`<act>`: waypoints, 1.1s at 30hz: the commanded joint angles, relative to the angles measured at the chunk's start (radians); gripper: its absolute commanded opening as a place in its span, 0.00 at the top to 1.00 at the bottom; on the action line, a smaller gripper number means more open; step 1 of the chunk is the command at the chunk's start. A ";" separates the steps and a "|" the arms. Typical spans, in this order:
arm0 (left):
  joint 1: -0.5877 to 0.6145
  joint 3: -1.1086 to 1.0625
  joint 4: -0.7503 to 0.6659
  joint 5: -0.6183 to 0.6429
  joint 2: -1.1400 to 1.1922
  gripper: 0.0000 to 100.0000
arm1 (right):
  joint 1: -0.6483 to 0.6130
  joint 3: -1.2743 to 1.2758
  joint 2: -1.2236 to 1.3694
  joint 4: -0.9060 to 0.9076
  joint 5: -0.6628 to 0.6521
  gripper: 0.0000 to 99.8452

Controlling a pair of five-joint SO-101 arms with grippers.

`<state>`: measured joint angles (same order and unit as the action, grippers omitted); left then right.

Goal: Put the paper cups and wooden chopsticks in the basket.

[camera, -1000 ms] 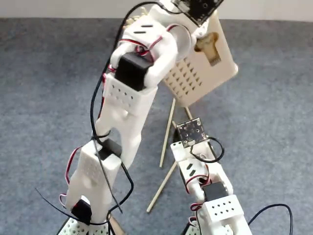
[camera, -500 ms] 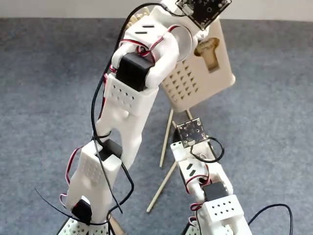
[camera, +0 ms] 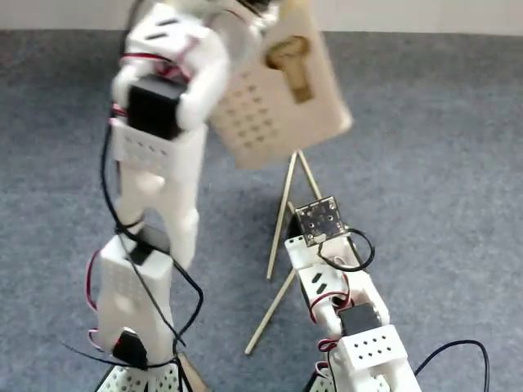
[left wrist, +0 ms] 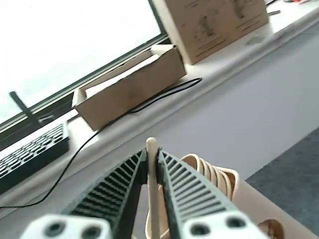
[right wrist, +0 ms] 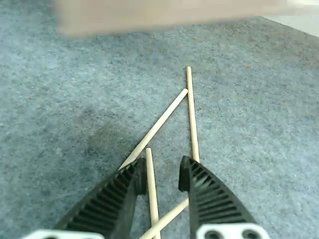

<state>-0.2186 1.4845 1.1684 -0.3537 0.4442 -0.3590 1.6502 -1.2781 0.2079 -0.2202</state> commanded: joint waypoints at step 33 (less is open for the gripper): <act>0.214 0.013 0.342 0.055 0.013 1.00 | -0.008 0.021 -0.019 -0.018 -0.011 0.88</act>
<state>-0.0238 1.4860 1.4722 -0.3429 0.4672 -0.3590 1.6502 -1.2781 0.2079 -0.2202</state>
